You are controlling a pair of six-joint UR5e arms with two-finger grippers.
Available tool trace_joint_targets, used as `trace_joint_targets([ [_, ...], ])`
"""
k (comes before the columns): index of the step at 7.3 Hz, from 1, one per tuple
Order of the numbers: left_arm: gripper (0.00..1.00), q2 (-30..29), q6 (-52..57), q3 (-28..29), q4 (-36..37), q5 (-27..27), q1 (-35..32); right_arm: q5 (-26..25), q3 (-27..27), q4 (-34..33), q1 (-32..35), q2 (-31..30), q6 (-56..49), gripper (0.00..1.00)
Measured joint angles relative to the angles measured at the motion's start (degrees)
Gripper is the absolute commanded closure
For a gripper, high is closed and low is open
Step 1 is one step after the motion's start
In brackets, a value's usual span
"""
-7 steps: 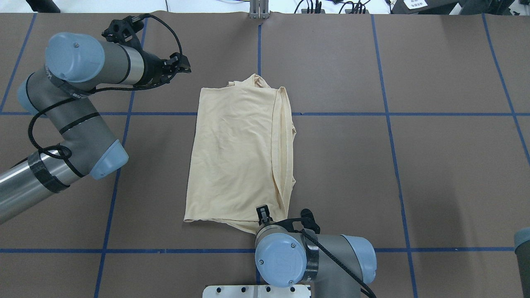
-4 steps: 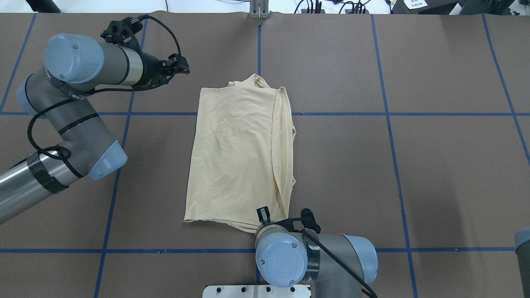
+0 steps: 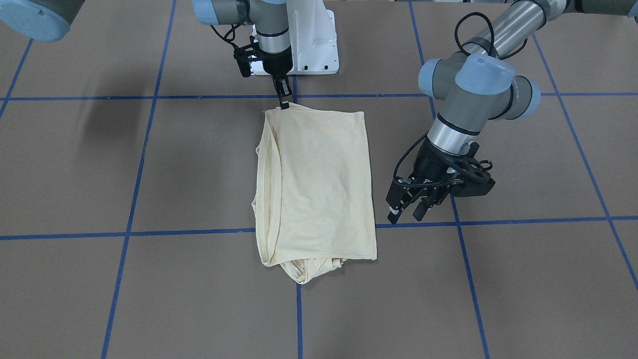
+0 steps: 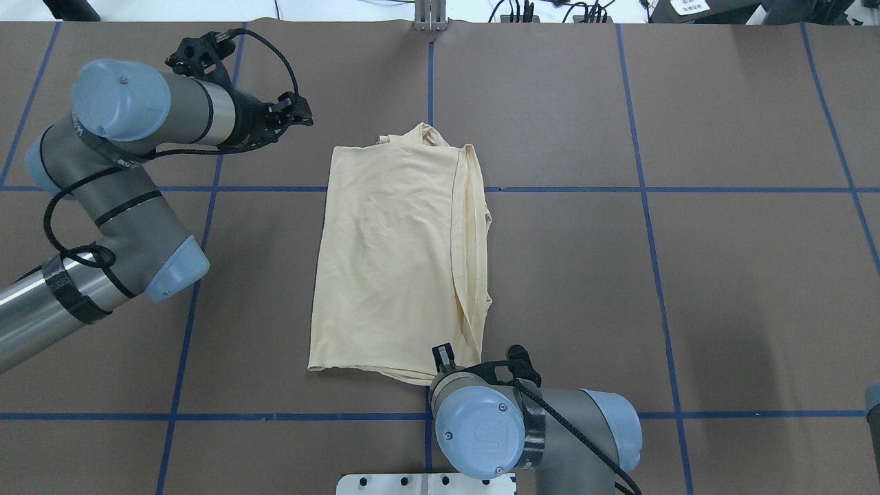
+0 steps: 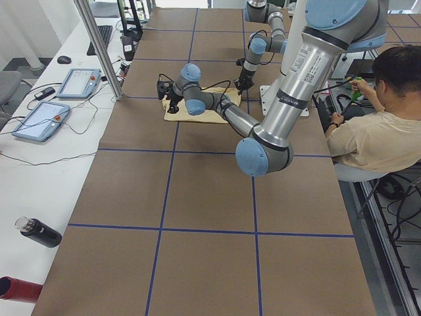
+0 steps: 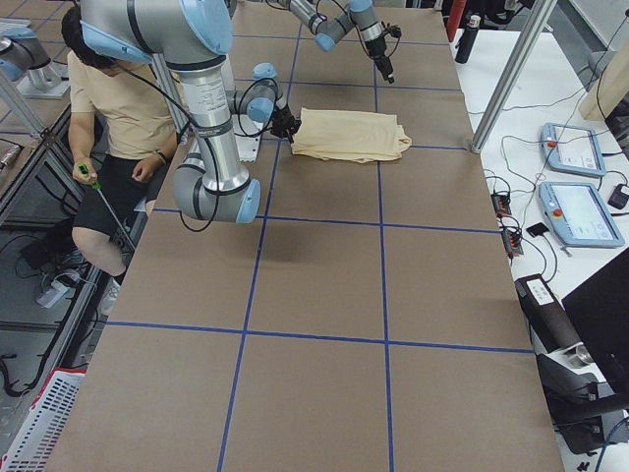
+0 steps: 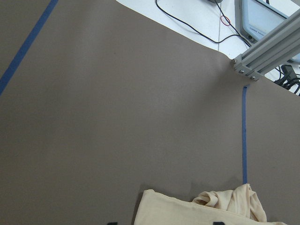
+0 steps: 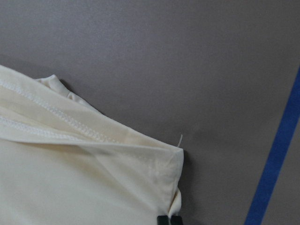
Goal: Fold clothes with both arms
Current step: 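Lower the right gripper to the shirt's near end and grasp it, then grasp the other near corner of the shirt with the left gripper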
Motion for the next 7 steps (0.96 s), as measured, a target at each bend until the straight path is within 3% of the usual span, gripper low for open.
trace_joint_targets([
  [3, 0.27, 5.61, -11.57, -8.35, -0.21, 1.65, 5.83, 0.07, 4.15, -2.87, -0.22, -1.83, -0.01, 1.00],
  [5, 0.30, 12.16, -24.73, -14.88, -0.16, 10.04, 18.84, 0.04, 4.60, -3.19, -0.92, -2.20, -0.01, 1.00],
  [7, 0.32, 16.15, -33.96, -18.83, 0.12, 14.38, 28.88, 0.04, 4.91, -3.21, -1.14, -2.35, -0.07, 1.00],
])
